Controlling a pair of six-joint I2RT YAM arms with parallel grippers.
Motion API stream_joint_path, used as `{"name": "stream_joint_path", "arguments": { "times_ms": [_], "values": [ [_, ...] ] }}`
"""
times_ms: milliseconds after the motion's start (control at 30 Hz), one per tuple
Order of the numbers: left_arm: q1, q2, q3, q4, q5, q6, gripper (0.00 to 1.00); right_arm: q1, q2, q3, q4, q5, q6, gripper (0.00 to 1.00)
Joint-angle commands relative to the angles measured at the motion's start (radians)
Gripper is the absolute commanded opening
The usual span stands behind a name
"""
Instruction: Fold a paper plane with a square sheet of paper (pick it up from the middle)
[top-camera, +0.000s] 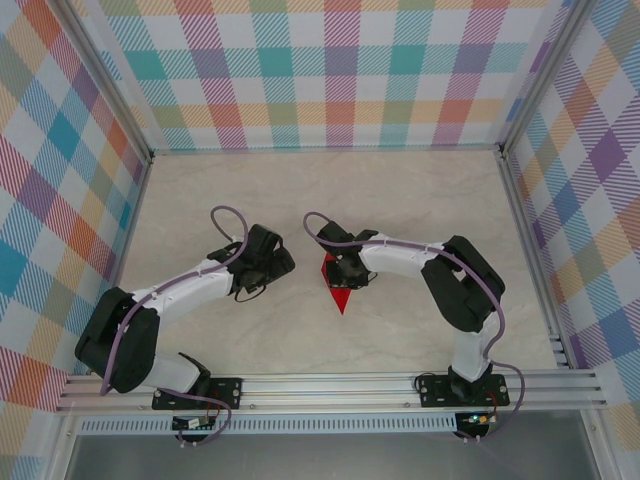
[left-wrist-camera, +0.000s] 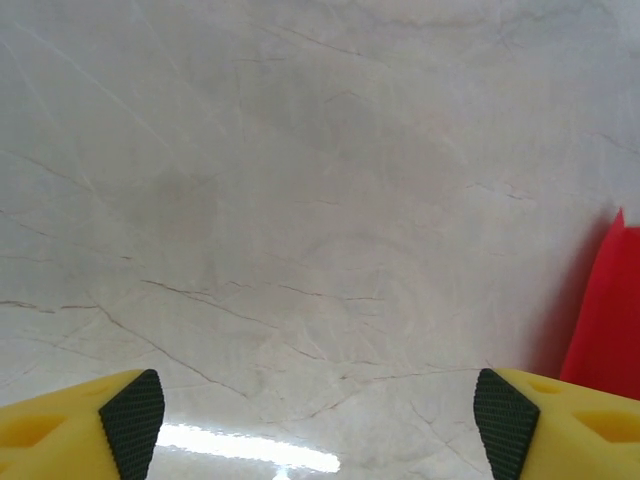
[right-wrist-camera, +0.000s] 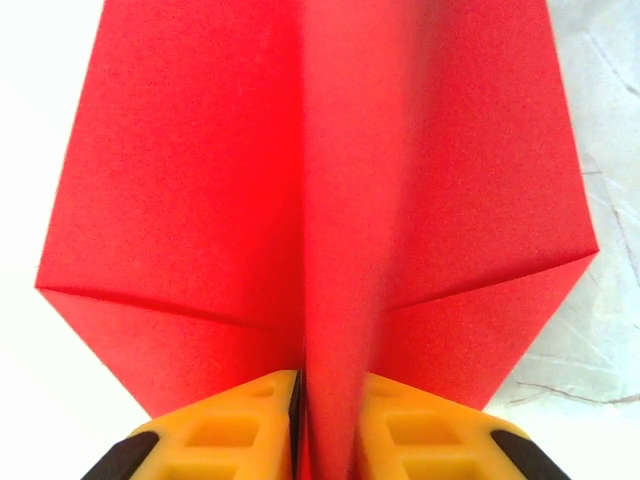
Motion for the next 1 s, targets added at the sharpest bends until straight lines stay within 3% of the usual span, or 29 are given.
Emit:
{"name": "stream_joint_path", "arguments": {
  "times_ms": [0,500,967],
  "values": [
    [0.019,-0.02,-0.016,-0.048,-0.042,-0.008,0.89,0.014,0.046,0.011,-0.042,0.027,0.033,0.16],
    [0.036,-0.01,-0.013,-0.073,-0.033,-0.003,0.97,0.025,0.023,0.089,-0.149,0.094,0.063,0.08],
    [0.036,0.003,-0.009,-0.077,-0.025,0.002,1.0,0.025,0.111,0.098,-0.137,0.068,0.065,0.1]
  ]
}}
